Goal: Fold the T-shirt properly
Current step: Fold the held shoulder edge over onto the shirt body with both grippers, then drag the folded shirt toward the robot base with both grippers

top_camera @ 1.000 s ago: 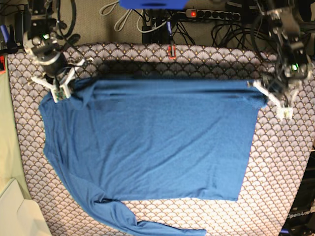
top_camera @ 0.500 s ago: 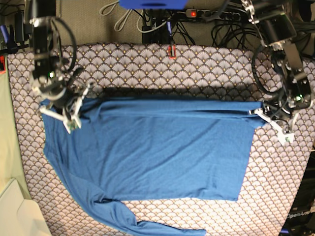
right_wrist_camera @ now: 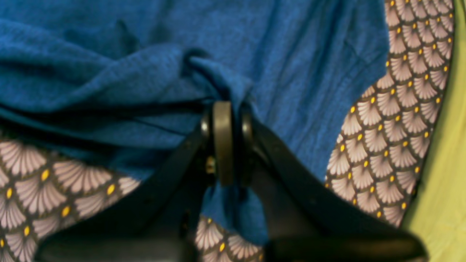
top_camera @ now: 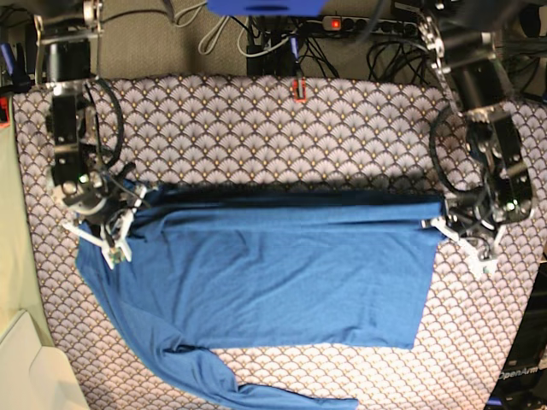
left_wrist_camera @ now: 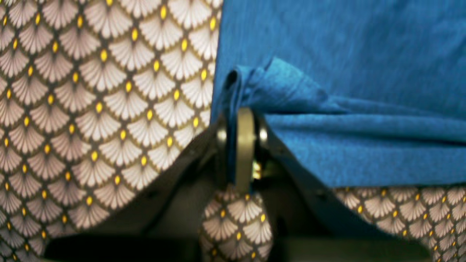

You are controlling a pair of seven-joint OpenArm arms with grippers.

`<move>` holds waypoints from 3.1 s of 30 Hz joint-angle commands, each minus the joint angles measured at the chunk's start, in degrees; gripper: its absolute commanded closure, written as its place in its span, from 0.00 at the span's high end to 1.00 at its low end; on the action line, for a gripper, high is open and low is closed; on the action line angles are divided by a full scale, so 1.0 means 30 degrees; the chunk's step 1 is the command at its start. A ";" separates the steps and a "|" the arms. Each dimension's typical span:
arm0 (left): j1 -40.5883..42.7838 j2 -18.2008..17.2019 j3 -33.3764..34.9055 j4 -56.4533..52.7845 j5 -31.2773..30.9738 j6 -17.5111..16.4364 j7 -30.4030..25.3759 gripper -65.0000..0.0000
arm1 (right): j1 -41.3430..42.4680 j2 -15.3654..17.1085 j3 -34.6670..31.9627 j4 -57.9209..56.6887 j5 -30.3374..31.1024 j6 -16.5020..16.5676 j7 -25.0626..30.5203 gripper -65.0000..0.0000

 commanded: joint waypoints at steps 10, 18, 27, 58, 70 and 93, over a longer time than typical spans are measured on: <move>-0.2286 -0.0144 0.0200 -0.1836 0.0062 0.0102 -0.0261 0.01 | 0.1615 0.0535 -0.0184 -0.1402 -0.0194 -0.0140 0.0379 0.00; -0.2433 -0.0232 0.0200 -0.2539 0.0062 0.0102 -0.1609 0.01 | 0.1615 0.0564 -0.0184 -0.1725 -0.0194 -0.0140 0.1141 0.00; -0.2873 -0.0232 0.0200 -0.2539 0.0062 0.0102 -0.1697 0.01 | 0.2113 0.0564 -0.0213 -0.2164 -0.0194 -0.0140 0.1170 0.00; -0.1407 -0.0876 -0.0034 -0.1162 -0.0143 0.0014 -0.1580 0.72 | -0.0788 0.1795 -0.0067 0.2495 -0.0223 -0.0258 0.0027 0.50; 0.1728 0.0091 -0.0269 -0.0341 -0.0143 -0.0015 -0.3719 0.72 | -0.2722 0.1795 0.2014 0.2817 -0.0223 -0.0140 0.0203 0.50; 0.1670 0.1087 -0.0269 -0.3418 -0.0173 -0.0015 -0.6913 0.72 | -0.2898 0.1853 0.2219 0.2700 -0.0223 -0.0140 0.0115 0.50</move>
